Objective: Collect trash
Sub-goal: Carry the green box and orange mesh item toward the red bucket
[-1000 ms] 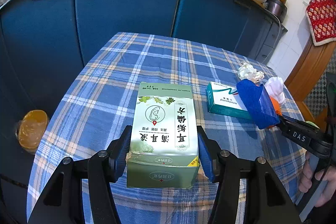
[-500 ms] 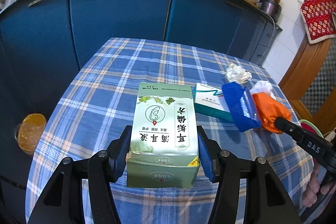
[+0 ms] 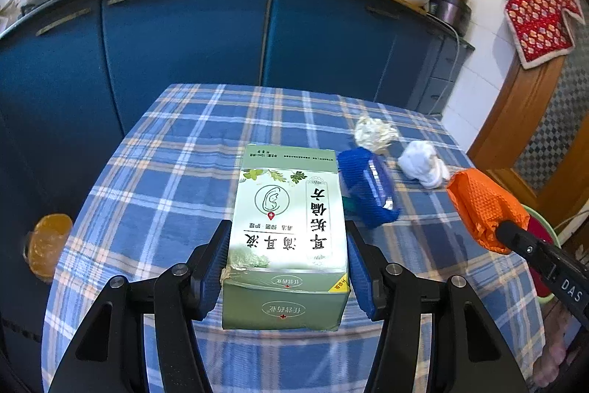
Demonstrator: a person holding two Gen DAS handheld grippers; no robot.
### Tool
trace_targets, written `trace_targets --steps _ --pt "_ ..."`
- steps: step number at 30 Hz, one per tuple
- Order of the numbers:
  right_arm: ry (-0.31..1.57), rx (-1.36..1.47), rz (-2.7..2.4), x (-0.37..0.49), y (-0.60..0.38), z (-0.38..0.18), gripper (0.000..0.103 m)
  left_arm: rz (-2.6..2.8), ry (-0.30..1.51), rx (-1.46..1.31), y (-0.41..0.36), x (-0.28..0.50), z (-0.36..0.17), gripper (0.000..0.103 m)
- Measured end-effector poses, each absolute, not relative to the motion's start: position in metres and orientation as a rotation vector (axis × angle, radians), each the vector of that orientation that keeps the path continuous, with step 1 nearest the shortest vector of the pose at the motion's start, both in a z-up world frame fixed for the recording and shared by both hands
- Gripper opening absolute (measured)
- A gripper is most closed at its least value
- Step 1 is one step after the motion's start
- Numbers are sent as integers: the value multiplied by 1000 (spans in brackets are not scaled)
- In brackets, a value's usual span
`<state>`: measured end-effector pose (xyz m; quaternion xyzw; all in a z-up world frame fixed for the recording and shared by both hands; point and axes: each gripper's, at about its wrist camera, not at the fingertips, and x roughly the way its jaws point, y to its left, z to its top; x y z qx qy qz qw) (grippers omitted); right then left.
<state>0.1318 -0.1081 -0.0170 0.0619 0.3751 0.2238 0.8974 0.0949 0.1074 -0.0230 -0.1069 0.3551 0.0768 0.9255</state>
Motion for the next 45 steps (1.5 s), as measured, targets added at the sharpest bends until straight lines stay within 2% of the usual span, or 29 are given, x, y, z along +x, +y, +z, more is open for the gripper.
trace_targets --steps 21,45 --pt "691 201 412 96 -171 6 9 50 711 -146 41 96 -1 60" --pt "649 312 175 83 -277 0 9 -183 729 -27 -75 124 2 60"
